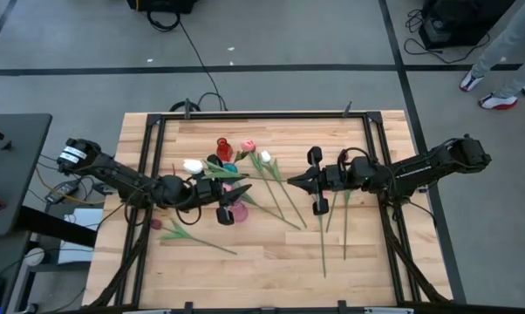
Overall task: Sort flowers into vase by color
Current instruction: Put the bottom left white flower into the red vase
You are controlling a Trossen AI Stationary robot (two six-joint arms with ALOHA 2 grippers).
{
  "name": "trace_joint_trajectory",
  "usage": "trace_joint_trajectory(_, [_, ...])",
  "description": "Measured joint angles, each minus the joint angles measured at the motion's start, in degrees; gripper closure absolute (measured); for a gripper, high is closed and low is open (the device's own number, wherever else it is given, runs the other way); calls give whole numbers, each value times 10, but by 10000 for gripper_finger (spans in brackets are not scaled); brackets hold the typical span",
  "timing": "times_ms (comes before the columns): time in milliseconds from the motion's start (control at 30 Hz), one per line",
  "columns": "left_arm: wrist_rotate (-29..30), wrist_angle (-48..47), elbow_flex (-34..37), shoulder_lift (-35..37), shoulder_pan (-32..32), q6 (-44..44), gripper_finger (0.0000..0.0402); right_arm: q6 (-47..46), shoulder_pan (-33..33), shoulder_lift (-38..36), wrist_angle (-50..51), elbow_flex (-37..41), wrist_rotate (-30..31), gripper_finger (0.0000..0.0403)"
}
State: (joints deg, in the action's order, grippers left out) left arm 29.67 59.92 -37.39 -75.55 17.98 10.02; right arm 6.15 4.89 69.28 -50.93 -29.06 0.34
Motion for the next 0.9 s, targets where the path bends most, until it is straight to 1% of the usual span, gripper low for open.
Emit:
trace_joint_trajectory(200, [-8,15,0,0,0,3,269,0,0,0,6,0,0,393])
trace_joint_trajectory(300, [-8,23,0,0,0,4,277,0,0,0,9,0,0,393])
trace_joint_trajectory(433, [-7,35,0,0,0,11,309,0,0,0,15,0,0,393])
trace_joint_trajectory(500, [-3,37,0,0,0,14,333,0,0,0,16,0,0,392])
trace_joint_trajectory(567, [1,36,0,0,0,18,367,-2,0,0,16,0,0,388])
trace_joint_trajectory(600, [1,34,0,0,0,21,382,-5,0,0,17,0,0,382])
trace_joint_trajectory(633, [1,33,0,0,0,22,389,-11,0,0,17,0,1,374])
trace_joint_trajectory(733, [6,24,0,0,0,28,391,-24,0,0,19,0,2,338])
trace_joint_trajectory(800, [18,11,0,4,1,37,392,-33,0,-2,26,0,16,311])
trace_joint_trajectory(900, [49,-48,0,49,15,54,396,-36,0,-25,58,1,43,276])
